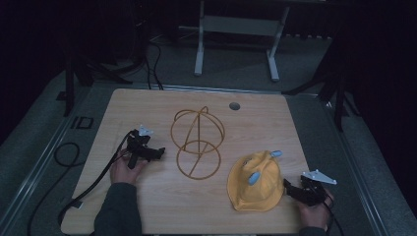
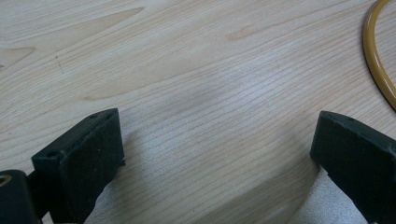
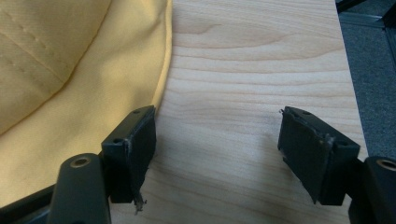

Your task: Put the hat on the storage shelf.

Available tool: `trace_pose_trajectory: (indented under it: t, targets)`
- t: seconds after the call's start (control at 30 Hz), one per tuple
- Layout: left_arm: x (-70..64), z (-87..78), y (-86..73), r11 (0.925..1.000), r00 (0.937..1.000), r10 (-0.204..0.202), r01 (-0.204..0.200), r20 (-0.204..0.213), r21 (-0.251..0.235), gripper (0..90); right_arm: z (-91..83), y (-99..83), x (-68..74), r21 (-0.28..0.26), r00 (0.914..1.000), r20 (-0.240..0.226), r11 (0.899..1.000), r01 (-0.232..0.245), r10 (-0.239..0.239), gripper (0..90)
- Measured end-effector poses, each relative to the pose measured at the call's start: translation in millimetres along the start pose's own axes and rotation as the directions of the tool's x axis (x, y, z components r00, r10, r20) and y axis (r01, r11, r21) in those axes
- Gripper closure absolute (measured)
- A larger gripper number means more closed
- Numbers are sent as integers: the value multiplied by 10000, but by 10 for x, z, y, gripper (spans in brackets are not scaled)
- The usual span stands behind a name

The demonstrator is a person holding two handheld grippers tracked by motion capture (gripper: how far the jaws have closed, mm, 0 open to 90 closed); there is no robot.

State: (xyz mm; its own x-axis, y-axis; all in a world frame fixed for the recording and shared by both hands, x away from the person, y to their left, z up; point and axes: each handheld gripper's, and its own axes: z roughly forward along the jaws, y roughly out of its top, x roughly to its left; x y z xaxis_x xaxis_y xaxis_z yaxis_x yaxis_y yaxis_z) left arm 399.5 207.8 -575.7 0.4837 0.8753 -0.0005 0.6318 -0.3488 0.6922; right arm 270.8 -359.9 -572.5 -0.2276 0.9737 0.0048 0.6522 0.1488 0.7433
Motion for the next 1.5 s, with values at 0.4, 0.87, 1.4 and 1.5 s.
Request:
trace_pose_trajectory:
  t: [0.4, 0.87, 1.4, 1.5]
  targets:
    - [-1, 0, 0, 10000, 10000, -13, 13, 4, 1, 24, -1, 3, -18, 16, 9999, -105, 9999, 104, -104, 289]
    - [-1, 0, -1, 10000, 10000, -12, 12, 3, -1, 24, -363, 421, -11, -534, 9837, -645, 9849, 1645, -1678, 429]
    - [-2, 0, 0, 10000, 10000, -31, 31, 7, -9, 24, -644, 1024, 121, -1303, 9222, -2179, 9459, 2970, -3196, 367]
    - [-3, -1, 1, 10000, 10000, -37, 37, 9, 14, 24, -674, 1121, 188, -1298, 8970, -2472, 9299, 3441, -3664, 335]
